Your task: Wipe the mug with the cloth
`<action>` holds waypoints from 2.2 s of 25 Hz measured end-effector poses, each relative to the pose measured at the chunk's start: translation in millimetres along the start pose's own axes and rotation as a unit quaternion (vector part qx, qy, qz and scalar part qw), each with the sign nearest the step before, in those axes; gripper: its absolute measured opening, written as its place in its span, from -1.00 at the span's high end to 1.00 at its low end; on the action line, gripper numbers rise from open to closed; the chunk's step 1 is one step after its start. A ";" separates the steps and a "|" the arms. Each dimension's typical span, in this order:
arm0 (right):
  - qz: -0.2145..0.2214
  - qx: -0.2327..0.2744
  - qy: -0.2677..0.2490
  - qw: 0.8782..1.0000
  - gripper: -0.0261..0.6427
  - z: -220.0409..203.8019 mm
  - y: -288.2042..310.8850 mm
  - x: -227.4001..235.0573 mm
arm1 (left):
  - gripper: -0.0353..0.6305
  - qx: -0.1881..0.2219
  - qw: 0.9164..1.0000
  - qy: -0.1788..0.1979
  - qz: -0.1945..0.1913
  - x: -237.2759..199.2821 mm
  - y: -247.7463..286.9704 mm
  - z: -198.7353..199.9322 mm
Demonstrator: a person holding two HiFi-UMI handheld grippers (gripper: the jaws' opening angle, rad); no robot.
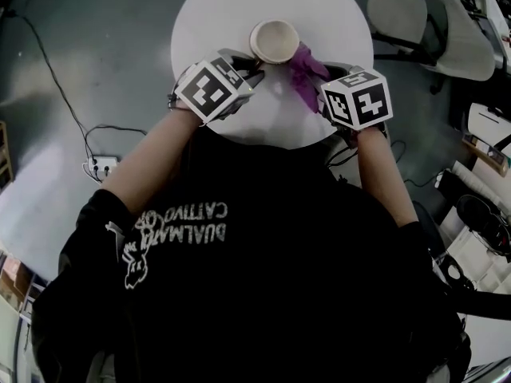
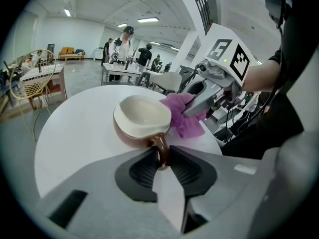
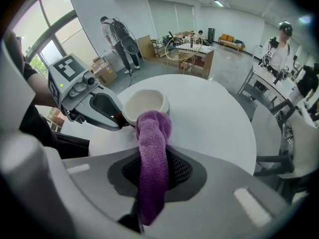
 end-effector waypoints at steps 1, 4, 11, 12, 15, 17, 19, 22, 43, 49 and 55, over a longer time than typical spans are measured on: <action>0.001 0.003 0.002 1.000 0.74 1.5 0.2 1.3 | 0.67 0.001 1.000 -0.001 0.001 0.1 -0.1 -0.4; 0.004 0.005 -0.003 1.000 0.74 4.3 2.9 0.8 | 0.67 0.001 1.000 -0.002 0.001 1.9 -1.4 -3.9; -0.002 0.003 -0.017 1.000 0.74 15.3 9.6 19.0 | 0.67 -0.013 1.000 0.000 -0.007 -0.3 1.6 -1.2; -0.004 0.002 -0.019 1.000 0.74 17.1 10.8 19.3 | 0.67 -0.014 1.000 0.001 -0.010 -0.9 1.0 -1.9; -0.017 -0.005 -0.040 0.999 0.74 23.3 13.5 17.5 | 0.67 -0.018 1.000 0.006 -0.016 -2.8 -2.6 -3.3; -0.023 -0.008 -0.042 0.999 0.74 26.1 15.0 17.4 | 0.66 -0.022 0.999 0.009 -0.021 -2.5 -4.9 -4.0; -0.026 -0.007 -0.033 0.999 0.74 28.5 15.6 20.0 | 0.66 -0.026 0.999 0.013 -0.026 -1.3 -6.1 -3.7; -0.036 -0.005 -0.028 0.999 0.74 33.9 15.6 25.4 | 0.66 -0.033 0.999 0.021 -0.033 0.5 -5.9 -2.8; -0.083 -0.007 -0.117 0.990 0.74 99.1 23.3 23.8 | 0.65 -0.061 0.995 0.043 -0.064 -0.9 -10.2 -6.5; -0.084 0.002 -0.130 0.988 0.74 111.0 28.5 18.9 | 0.65 -0.065 0.994 0.049 -0.069 -1.8 -10.7 -9.1; -0.063 0.018 -0.145 0.987 0.75 123.9 33.4 4.2 | 0.65 -0.073 0.994 0.052 -0.069 0.1 -13.5 -11.3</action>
Point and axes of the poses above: the fingertips, and each gripper's own axes: y forward along the fingers, x to its right, z out of its top, the point moved 4 cm from there along -y, backward along the fingers, and after that the axes turned 1 degree about x, right-handed, at the moved point
